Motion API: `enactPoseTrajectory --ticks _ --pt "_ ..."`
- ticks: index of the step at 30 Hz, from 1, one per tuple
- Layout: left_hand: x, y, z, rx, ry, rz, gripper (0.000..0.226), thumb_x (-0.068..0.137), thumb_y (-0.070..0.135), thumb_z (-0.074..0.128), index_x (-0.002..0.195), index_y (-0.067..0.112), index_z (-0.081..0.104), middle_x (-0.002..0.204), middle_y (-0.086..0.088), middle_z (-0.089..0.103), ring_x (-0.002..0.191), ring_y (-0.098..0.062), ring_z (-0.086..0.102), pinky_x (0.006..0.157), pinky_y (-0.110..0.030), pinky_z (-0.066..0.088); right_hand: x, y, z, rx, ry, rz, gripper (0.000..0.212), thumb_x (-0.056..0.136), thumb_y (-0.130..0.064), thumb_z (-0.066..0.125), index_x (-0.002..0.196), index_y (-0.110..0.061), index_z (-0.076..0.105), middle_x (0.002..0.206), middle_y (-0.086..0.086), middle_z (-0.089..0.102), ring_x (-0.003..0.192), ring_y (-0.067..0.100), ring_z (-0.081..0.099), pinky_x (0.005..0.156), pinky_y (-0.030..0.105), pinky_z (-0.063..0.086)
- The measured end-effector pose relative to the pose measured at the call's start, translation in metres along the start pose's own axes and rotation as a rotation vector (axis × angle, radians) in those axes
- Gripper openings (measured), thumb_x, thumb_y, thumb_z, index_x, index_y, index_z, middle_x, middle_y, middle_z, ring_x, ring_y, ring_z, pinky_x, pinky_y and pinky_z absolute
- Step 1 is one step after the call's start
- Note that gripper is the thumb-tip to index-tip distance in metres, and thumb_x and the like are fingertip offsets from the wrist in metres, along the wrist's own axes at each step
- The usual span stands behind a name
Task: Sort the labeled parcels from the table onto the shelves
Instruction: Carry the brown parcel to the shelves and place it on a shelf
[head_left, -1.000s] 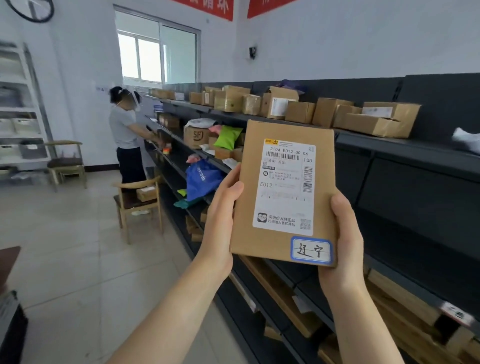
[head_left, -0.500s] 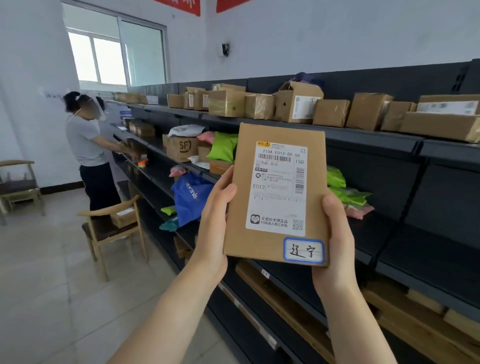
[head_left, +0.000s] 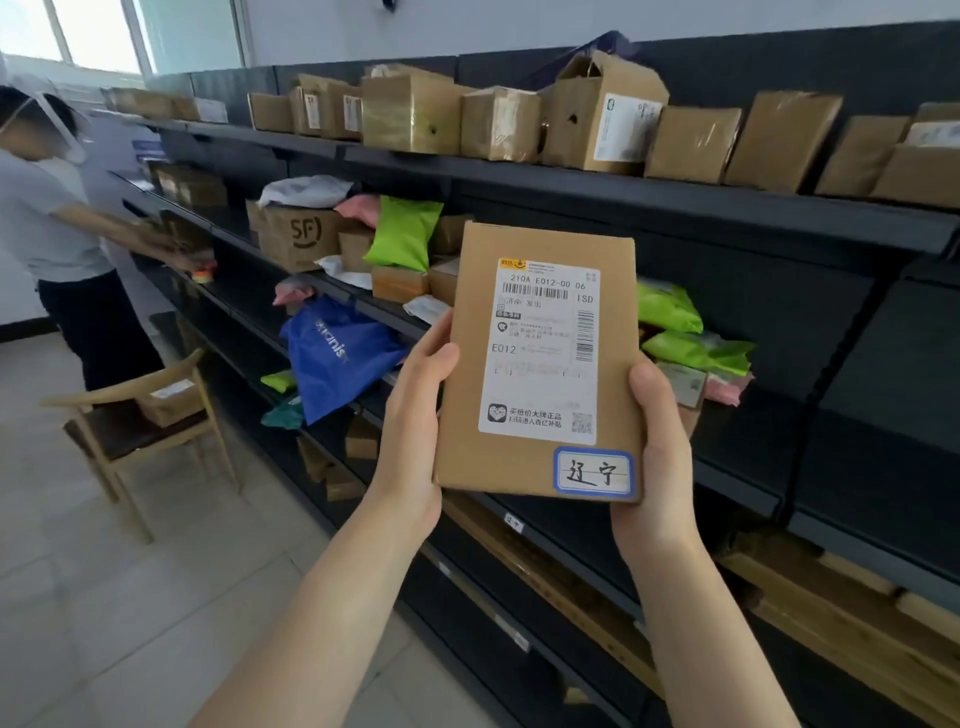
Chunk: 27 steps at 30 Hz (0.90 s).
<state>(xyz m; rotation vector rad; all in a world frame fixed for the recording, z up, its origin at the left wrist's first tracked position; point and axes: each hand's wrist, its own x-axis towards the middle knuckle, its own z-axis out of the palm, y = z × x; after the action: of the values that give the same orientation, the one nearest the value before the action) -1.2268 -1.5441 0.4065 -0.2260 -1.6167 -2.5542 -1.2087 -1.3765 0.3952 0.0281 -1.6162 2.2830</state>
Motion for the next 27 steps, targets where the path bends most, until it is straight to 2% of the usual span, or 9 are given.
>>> enactPoseTrajectory --ticks 4,9,13,16,19,21,27 --pt "0.012 -0.036 -0.023 -0.006 0.056 -0.117 0.042 0.102 0.033 0.047 0.142 0.034 0.057 0.122 0.005 0.077 0.113 -0.017 0.072 0.085 -0.036 0.058 0.004 0.044 -0.002 -0.037 0.026 0.115 0.060 0.089 -0.051 0.055 0.142 -0.024 0.057 0.128 0.007 0.074 0.118 0.029 0.071 0.104 0.053 0.054" --pt "0.043 -0.057 -0.046 0.018 0.005 -0.216 0.046 0.098 0.038 0.050 0.143 0.035 0.056 0.128 0.002 0.074 0.120 -0.022 0.069 0.097 -0.046 0.055 0.015 0.076 0.006 -0.027 0.103 0.182 0.050 0.098 -0.048 0.052 0.142 -0.024 0.056 0.128 0.007 0.075 0.117 0.030 0.072 0.104 0.054 0.054" --pt "0.078 -0.053 -0.064 0.007 -0.095 -0.211 0.043 0.102 0.033 0.046 0.144 0.031 0.056 0.125 0.001 0.075 0.116 -0.020 0.071 0.092 -0.042 0.057 0.027 0.085 0.031 -0.061 0.182 0.137 0.049 0.100 -0.046 0.050 0.144 -0.023 0.055 0.128 0.005 0.075 0.118 0.029 0.072 0.102 0.051 0.055" --pt "0.105 -0.049 -0.082 -0.006 -0.189 -0.238 0.047 0.101 0.036 0.047 0.147 0.029 0.053 0.131 -0.002 0.072 0.121 -0.023 0.068 0.101 -0.049 0.053 0.038 0.085 0.053 -0.125 0.243 0.085 0.058 0.093 -0.049 0.052 0.145 -0.023 0.054 0.131 0.004 0.073 0.118 0.025 0.072 0.103 0.050 0.055" --pt "0.127 -0.047 -0.103 -0.024 -0.302 -0.292 0.052 0.098 0.040 0.047 0.149 0.029 0.050 0.136 -0.003 0.069 0.125 -0.024 0.065 0.104 -0.052 0.050 0.038 0.089 0.075 -0.166 0.326 0.035 0.052 0.097 -0.044 0.050 0.144 -0.023 0.054 0.130 0.003 0.074 0.116 0.023 0.073 0.101 0.047 0.057" --pt "0.136 -0.044 -0.116 -0.035 -0.338 -0.327 0.050 0.100 0.041 0.045 0.148 0.030 0.051 0.133 -0.001 0.071 0.123 -0.022 0.067 0.101 -0.049 0.053 0.035 0.097 0.094 -0.169 0.383 0.011 0.047 0.099 -0.041 0.050 0.143 -0.023 0.054 0.129 0.003 0.074 0.113 0.022 0.073 0.098 0.043 0.058" --pt "0.150 -0.024 -0.152 -0.041 -0.397 -0.363 0.052 0.097 0.046 0.046 0.147 0.031 0.053 0.130 0.001 0.073 0.120 -0.021 0.069 0.098 -0.045 0.056 0.028 0.110 0.146 -0.137 0.481 -0.001 0.057 0.094 -0.046 0.053 0.145 -0.020 0.054 0.129 0.004 0.074 0.114 0.024 0.074 0.099 0.044 0.058"
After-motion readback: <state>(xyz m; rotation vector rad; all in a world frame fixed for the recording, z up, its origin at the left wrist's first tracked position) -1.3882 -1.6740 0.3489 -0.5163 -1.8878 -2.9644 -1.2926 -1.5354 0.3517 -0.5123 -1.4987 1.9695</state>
